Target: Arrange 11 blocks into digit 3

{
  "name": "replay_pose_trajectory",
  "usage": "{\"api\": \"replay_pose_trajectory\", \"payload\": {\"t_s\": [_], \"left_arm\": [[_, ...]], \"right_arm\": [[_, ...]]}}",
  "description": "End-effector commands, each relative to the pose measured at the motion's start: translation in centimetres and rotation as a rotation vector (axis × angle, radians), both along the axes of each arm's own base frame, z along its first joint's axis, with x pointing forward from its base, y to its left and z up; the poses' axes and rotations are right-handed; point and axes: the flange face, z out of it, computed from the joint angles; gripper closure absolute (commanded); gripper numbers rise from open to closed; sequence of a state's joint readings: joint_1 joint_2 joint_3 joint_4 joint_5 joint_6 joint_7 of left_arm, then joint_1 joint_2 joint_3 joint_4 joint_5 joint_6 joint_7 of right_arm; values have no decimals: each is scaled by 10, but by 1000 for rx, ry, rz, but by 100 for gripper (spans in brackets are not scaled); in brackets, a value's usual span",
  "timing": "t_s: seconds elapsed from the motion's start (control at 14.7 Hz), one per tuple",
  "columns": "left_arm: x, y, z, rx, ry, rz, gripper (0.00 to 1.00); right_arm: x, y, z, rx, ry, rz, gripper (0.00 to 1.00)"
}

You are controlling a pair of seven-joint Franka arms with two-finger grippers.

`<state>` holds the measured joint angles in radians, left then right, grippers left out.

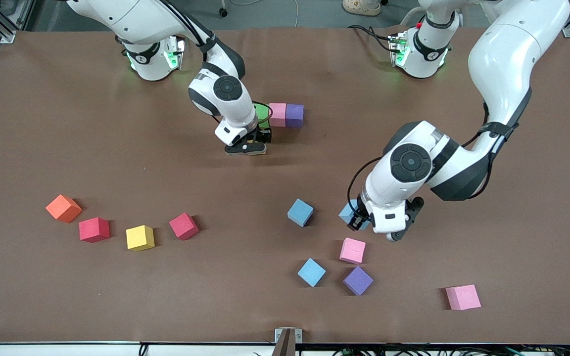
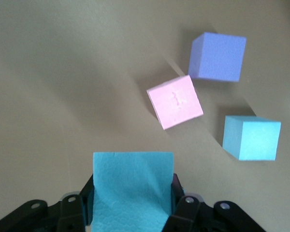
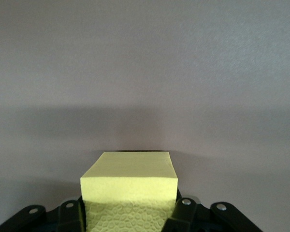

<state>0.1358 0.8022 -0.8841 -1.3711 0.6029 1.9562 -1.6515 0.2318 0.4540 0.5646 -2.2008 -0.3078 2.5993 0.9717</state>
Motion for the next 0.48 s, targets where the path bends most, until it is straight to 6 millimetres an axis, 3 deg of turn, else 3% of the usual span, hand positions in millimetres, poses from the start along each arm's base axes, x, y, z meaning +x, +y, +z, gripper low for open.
{"api": "replay_pose_trajectory", "payload": {"t_s": [0.0, 0.27, 0.41], "left_arm": [[-11, -14, 8, 42, -30, -31, 93], [-19, -28, 6, 45, -32, -56, 94], [-28, -45, 5, 60, -44, -89, 94]], "right_arm": [[-14, -8, 2, -17, 5, -8, 99], [-19, -11, 3, -25, 2, -3, 98], [-20, -12, 3, -26, 0, -2, 98]]}}
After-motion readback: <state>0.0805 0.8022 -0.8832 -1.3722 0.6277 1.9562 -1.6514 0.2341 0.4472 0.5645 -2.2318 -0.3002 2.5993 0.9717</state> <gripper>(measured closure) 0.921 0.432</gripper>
